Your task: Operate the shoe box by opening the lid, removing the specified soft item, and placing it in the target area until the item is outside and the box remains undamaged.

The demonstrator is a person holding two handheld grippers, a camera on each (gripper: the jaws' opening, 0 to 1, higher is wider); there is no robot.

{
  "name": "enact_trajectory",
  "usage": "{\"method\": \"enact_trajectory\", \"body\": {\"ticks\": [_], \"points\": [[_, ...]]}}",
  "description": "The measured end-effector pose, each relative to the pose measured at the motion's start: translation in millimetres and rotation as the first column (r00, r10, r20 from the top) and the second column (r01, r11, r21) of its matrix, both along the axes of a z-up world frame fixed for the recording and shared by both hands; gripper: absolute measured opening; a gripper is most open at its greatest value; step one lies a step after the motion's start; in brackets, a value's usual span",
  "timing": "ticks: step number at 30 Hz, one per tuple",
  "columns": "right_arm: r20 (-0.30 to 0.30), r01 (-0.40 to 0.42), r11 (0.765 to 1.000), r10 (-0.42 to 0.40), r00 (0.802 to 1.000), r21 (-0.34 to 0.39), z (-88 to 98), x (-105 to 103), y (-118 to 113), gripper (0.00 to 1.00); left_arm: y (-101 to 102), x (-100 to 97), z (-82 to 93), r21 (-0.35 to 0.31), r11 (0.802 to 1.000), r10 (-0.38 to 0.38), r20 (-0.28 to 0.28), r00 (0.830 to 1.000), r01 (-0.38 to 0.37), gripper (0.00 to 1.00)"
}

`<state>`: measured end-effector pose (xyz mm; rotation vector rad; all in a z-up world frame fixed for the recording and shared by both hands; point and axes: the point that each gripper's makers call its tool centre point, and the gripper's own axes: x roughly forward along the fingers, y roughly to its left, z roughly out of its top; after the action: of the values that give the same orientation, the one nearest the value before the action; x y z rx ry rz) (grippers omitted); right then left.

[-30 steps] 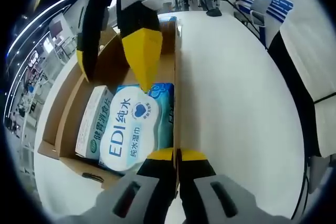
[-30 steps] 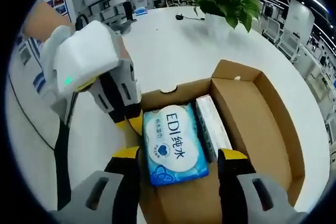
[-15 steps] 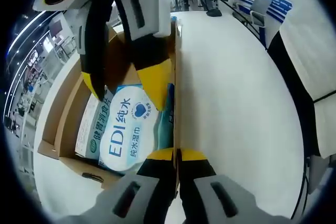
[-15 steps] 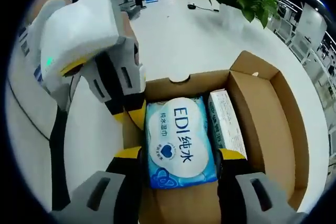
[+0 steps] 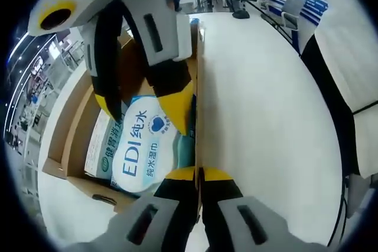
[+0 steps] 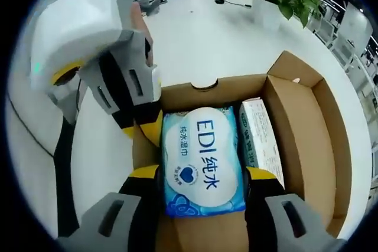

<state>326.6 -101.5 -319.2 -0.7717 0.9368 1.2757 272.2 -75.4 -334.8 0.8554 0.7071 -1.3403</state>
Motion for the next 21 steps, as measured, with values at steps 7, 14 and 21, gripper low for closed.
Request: {"method": "enact_trajectory", "body": {"ticks": [7,14,21], "points": [[-0.002,0.01,1.0,-0.01,1.0,-0.014,-11.9,-0.7,2.3,0.55,0.5,0.2,-0.3,-0.001,1.0,-0.003,-0.004,1.0,0.003,0.0],[-0.002,0.015,0.999,-0.015,1.0,-0.031,-16.0,0.0,3.0,0.55,0.8,0.2,-0.5,-0.001,1.0,-0.003,-0.005,1.0,0.003,0.0],[-0.004,0.008,1.0,-0.008,1.0,-0.026,-15.9,0.0,2.5,0.54,1.0,-0.3,0.7,0.0,1.0,-0.005,-0.008,1.0,0.005,0.0]]}}
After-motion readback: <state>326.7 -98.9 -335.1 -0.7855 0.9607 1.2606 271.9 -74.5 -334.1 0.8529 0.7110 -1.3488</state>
